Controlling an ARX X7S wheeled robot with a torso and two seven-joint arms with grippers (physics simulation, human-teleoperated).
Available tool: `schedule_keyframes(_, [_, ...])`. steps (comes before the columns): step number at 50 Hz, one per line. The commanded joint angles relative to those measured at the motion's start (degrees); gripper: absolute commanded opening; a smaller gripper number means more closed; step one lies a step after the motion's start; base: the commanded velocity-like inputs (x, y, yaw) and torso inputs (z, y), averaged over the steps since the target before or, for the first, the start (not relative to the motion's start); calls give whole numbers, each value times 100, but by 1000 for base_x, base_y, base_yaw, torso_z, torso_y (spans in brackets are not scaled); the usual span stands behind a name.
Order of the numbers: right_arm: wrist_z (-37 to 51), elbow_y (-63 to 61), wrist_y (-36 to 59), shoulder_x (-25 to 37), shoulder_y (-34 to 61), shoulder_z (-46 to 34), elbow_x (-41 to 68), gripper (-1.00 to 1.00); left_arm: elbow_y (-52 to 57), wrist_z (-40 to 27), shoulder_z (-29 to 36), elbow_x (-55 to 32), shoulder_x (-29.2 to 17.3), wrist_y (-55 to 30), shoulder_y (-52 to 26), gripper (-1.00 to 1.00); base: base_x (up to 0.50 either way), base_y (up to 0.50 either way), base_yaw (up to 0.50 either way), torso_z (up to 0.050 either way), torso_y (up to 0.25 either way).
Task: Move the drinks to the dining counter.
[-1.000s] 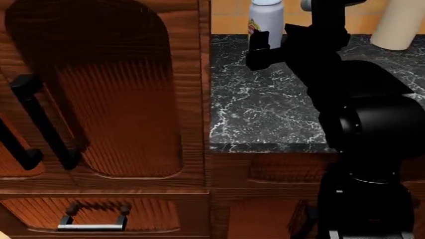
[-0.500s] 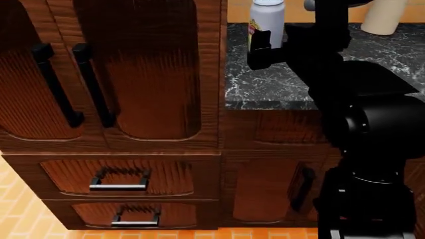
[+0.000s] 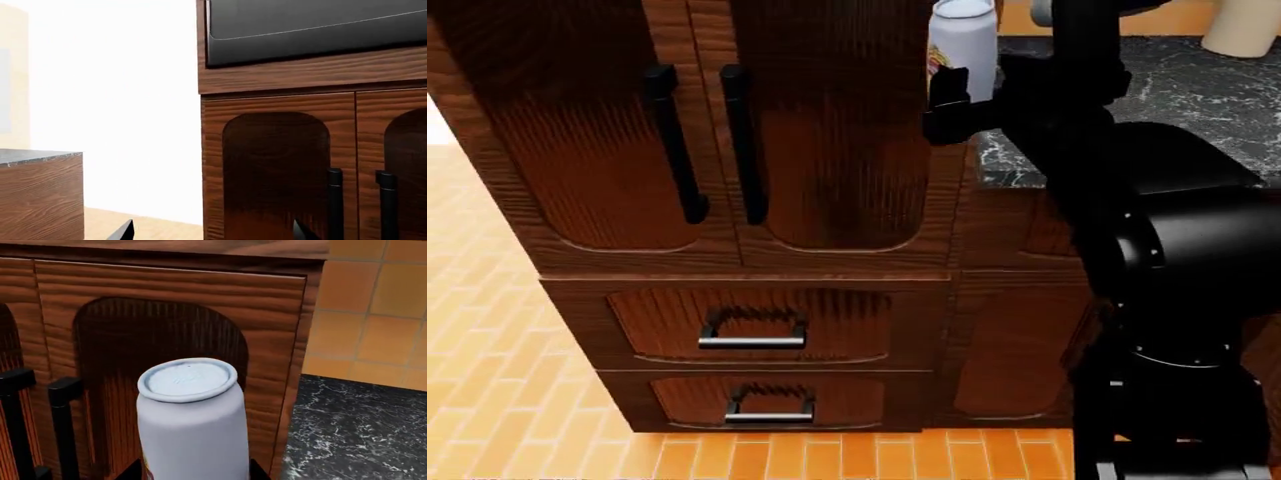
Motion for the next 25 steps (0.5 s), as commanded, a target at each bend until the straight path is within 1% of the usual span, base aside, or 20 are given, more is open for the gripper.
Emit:
schedule_keyframes(1, [-19,19,-62,29,44,-68,-20,-100,-10,4,72,59,6,29,3,100,0,500,0,0,0])
schedule_keyframes(25, [84,-146,50,88,-15,-41,81,-100,-12,11,88,48,19,115,78,100,0,500,0,0,0])
